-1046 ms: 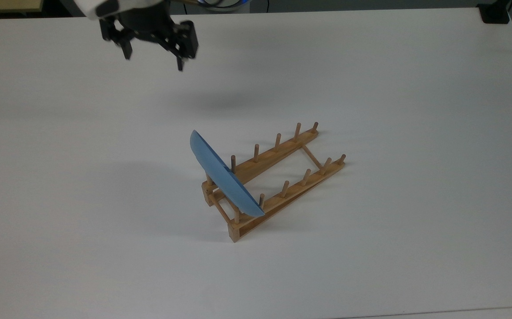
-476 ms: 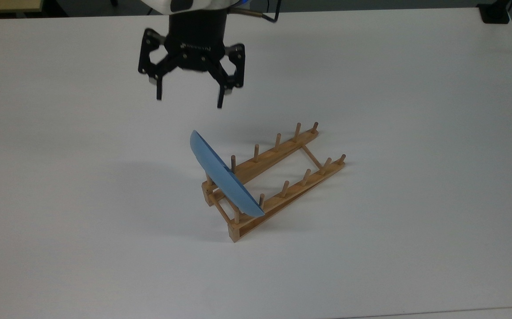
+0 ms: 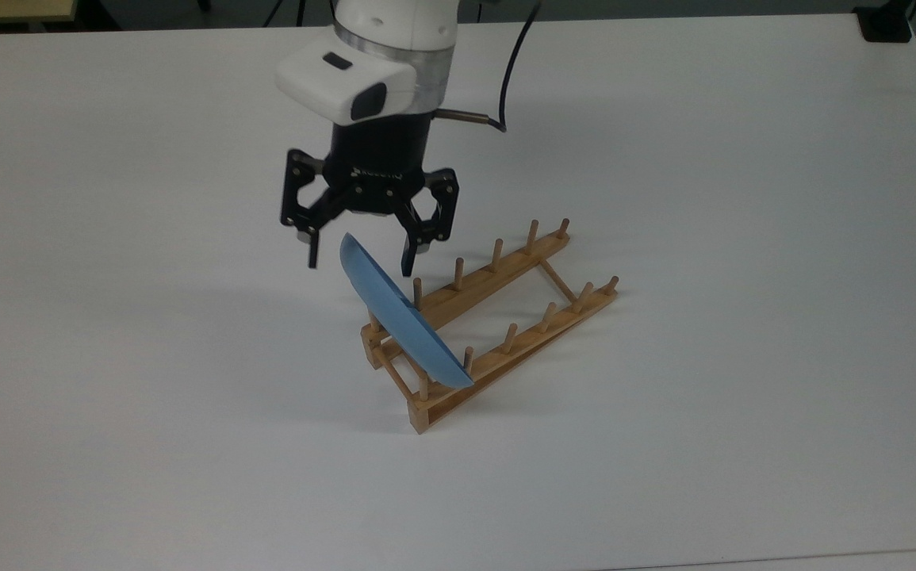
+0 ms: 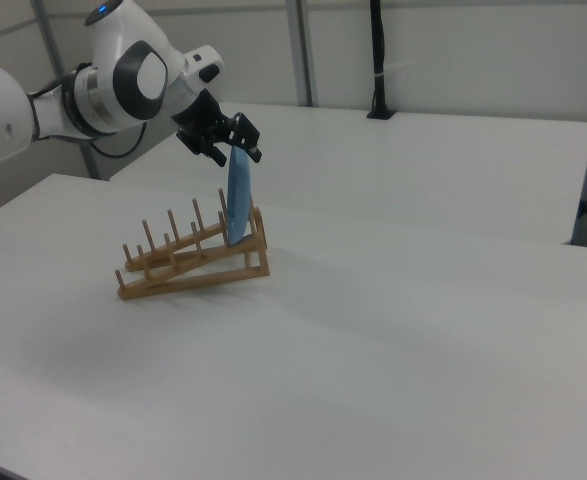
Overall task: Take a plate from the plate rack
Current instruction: 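Close the gripper on the rim of the blue plate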
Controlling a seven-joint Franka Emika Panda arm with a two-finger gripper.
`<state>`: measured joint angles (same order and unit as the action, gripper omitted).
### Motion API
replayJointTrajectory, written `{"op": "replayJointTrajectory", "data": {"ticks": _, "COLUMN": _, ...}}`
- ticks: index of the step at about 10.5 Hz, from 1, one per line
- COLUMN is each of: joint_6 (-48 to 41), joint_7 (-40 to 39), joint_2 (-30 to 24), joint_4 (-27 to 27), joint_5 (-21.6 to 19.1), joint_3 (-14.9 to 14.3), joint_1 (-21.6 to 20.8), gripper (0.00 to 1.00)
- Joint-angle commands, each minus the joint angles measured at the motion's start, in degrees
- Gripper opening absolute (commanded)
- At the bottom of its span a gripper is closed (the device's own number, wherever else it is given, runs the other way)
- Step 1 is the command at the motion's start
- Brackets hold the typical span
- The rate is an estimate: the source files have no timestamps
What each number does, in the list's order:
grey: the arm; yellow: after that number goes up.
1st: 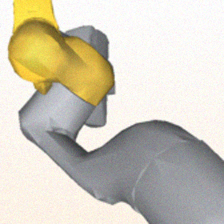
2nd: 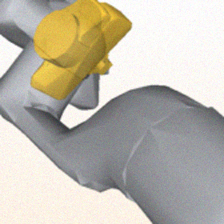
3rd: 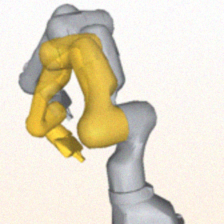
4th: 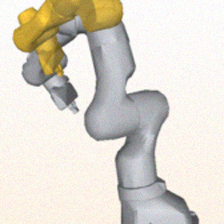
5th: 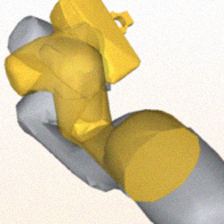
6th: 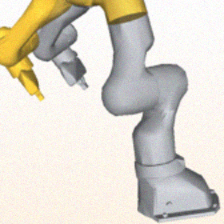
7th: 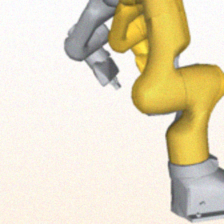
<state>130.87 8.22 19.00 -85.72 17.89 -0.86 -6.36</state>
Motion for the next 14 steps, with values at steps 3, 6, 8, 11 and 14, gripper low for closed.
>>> {"op": "replayJointTrajectory", "data": {"ticks": 3, "joint_6": 2.02, "joint_7": 1.89, "joint_2": 0.86, "joint_4": 0.73, "joint_5": 5.65, "joint_3": -1.24, "joint_1": -2.61, "gripper": 0.58}}
{"op": "replayJointTrajectory", "data": {"ticks": 6, "joint_6": 2.11, "joint_7": 1.89, "joint_2": 0.60, "joint_4": 0.73, "joint_5": 10.31, "joint_3": -1.16, "joint_1": -2.52, "gripper": 0.44}}
{"op": "replayJointTrajectory", "data": {"ticks": 8, "joint_6": 2.11, "joint_7": 1.80, "joint_2": 0.07, "joint_4": 0.65, "joint_5": 12.34, "joint_3": -1.16, "joint_1": -2.52, "gripper": 0.34}}
{"op": "replayJointTrajectory", "data": {"ticks": 11, "joint_6": 2.02, "joint_7": 1.80, "joint_2": -0.46, "joint_4": 0.38, "joint_5": 14.10, "joint_3": -0.98, "joint_1": -2.61, "gripper": 0.22}}
{"op": "replayJointTrajectory", "data": {"ticks": 14, "joint_6": 1.94, "joint_7": 1.80, "joint_2": -0.46, "joint_4": 0.21, "joint_5": 14.63, "joint_3": -0.54, "joint_1": -2.70, "gripper": 0.05}}
